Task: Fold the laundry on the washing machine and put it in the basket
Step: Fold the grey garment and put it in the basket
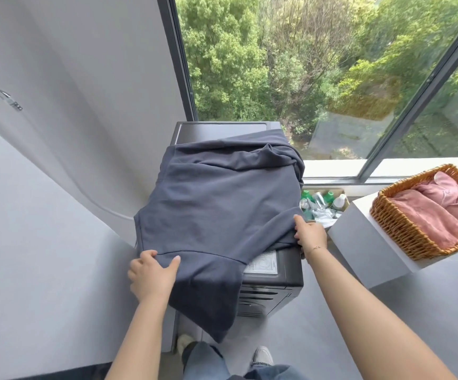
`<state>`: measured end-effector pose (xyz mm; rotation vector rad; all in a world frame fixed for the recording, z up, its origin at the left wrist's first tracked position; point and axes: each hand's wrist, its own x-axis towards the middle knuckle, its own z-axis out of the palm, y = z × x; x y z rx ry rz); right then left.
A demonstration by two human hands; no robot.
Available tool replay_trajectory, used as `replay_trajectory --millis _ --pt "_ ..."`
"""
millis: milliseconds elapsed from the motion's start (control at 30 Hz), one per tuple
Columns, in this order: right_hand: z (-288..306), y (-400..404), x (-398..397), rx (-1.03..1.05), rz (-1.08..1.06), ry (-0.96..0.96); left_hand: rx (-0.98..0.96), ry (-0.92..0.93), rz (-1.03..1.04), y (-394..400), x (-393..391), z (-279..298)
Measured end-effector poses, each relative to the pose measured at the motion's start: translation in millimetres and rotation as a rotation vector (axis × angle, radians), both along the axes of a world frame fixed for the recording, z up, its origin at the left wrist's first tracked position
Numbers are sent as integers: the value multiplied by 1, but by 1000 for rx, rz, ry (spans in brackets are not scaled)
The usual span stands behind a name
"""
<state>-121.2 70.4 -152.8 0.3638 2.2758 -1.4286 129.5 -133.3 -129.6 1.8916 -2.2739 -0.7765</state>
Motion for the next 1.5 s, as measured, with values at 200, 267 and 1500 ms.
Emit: replay_trajectory --millis 200,267,1500 --pt "-25 -6 -32 77 89 -58 -92 -45 -90 12 -3 -14" --pt "-2 -8 -22 44 73 19 -116 22 -107 7 -1 -10" --pt "-12 53 26 -222 -199 -248 149 403 483 -25 7 -5"
